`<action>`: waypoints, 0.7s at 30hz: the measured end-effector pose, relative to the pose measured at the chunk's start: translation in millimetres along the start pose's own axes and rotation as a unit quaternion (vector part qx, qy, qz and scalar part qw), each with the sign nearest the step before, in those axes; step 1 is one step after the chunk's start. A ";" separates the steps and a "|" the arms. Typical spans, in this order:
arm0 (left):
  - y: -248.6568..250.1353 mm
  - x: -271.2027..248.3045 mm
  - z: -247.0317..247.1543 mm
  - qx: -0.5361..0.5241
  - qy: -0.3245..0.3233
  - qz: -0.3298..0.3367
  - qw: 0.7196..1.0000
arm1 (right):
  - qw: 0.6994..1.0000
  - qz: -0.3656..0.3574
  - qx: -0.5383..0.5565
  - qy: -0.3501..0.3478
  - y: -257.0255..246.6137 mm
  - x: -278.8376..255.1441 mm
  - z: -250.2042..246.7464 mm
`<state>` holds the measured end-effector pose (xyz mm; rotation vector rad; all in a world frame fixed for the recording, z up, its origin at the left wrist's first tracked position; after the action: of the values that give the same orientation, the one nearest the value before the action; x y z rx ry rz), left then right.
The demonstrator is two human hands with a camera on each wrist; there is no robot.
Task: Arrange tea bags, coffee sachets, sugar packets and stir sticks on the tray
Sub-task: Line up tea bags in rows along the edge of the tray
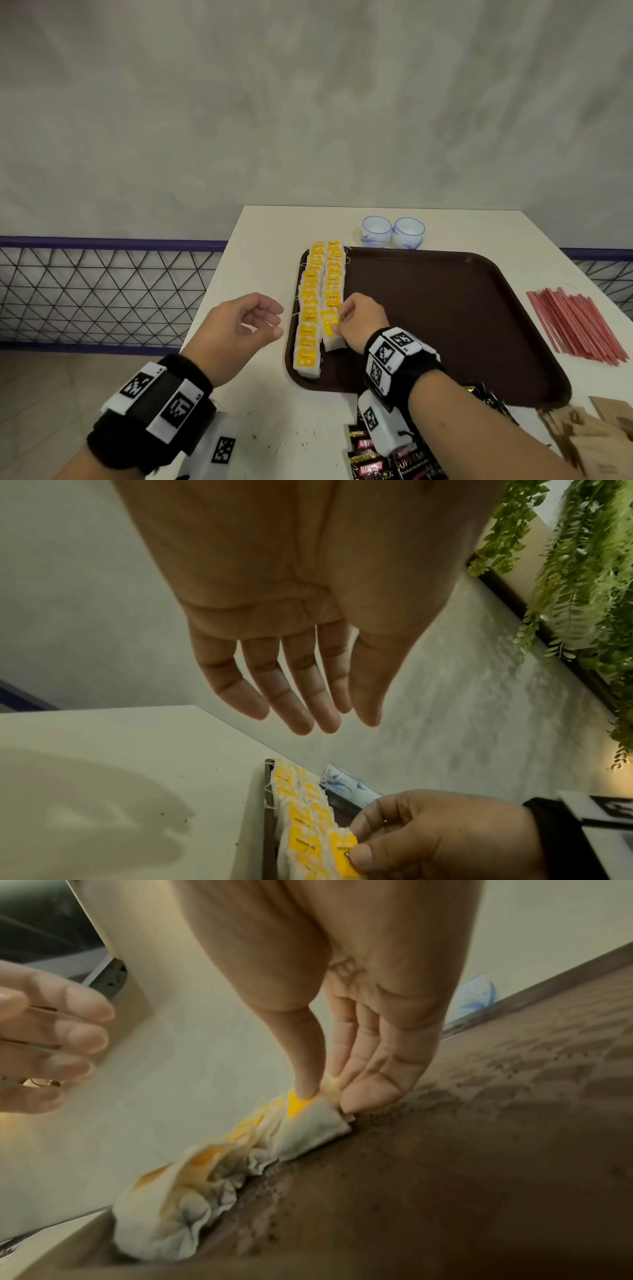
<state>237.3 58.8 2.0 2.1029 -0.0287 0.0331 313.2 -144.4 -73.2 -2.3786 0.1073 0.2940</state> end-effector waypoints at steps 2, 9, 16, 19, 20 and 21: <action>0.9 -3.9 -3.9 0.010 0.002 0.002 1.000 | 0.999 -0.027 -0.038 -0.018 -7.3 -2.3 2.5; -0.6 -17.3 -6.2 0.011 -0.007 0.005 1.000 | 0.983 -0.082 -0.139 -0.090 -19.7 0.3 23.6; 1.1 -30.5 -11.8 0.008 -0.010 0.000 1.000 | 0.990 -0.045 -0.129 -0.047 -16.9 1.3 17.5; 4.9 -35.2 -15.7 0.003 -0.005 0.004 1.000 | 0.993 -0.044 -0.098 -0.044 -13.9 -1.4 15.8; 5.0 -35.9 -16.5 0.005 -0.005 0.005 1.000 | 0.994 -0.046 -0.087 -0.044 -13.5 -2.3 15.5; 4.8 -36.6 -17.0 0.009 -0.005 0.005 1.000 | 0.995 -0.047 -0.076 -0.045 -13.2 -3.3 15.5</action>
<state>200.4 71.3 13.4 2.1210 -0.0461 0.0295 309.3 -124.2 -74.7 -2.5079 -0.0714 0.3762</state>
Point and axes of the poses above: each hand's wrist, its own x-axis towards the middle knuckle, its own z-axis out of the palm, y = z × x, the point moved 10 cm from there along x, towards the middle knuckle, and after that the axes turned 3 degrees about -x, right-handed, at the moved point
